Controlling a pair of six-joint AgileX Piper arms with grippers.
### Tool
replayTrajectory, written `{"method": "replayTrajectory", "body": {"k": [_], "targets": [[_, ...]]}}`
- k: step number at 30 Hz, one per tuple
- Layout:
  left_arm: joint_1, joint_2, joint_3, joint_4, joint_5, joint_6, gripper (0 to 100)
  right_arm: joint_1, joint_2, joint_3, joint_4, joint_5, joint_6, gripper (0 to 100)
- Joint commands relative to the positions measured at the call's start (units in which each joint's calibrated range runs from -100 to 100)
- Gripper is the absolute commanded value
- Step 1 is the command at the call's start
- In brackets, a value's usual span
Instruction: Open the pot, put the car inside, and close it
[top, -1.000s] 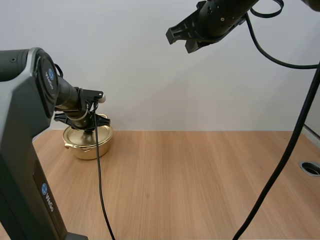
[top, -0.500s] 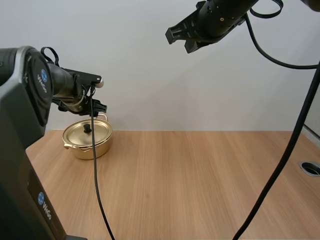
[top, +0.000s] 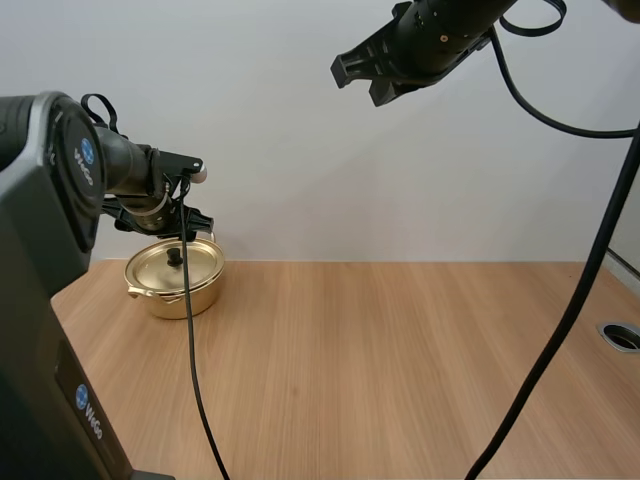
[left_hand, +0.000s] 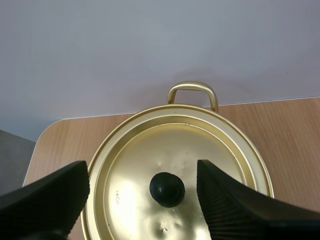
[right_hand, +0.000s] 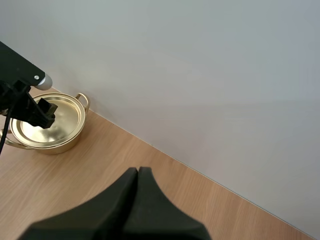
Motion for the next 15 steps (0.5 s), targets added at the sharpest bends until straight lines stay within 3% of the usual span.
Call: {"method": "replayTrajectory", "body": {"k": [1,6,10,11,14,15], "targets": [[-0.01,0.01,-0.04,0.01,0.04,-0.03,100,0.0,0.0,0.07,0.05,0.0,0.0,0],[-0.01,0.01,-0.04,0.01,-0.9,0.3,100,0.0,0.0,0.07,0.05,0.0,0.0,0],[-0.01,0.01,-0.04,0.11,-3.39,5.95,100,0.0,0.0,0.07,0.05,0.0,0.0,0],[-0.01,0.01,-0.04,0.11,-3.61,7.12,94,0.0,0.0,0.07,0.05,0.0,0.0,0],[0.06,0.01,-0.04,0.11,-3.85,6.93,1,0.0,0.0,0.07,0.05,0.0,0.0,0],[0.06,-0.11,-0.04,0.25,-4.42,6.73,2,0.0,0.0,0.07,0.05,0.0,0.1,0]]}}
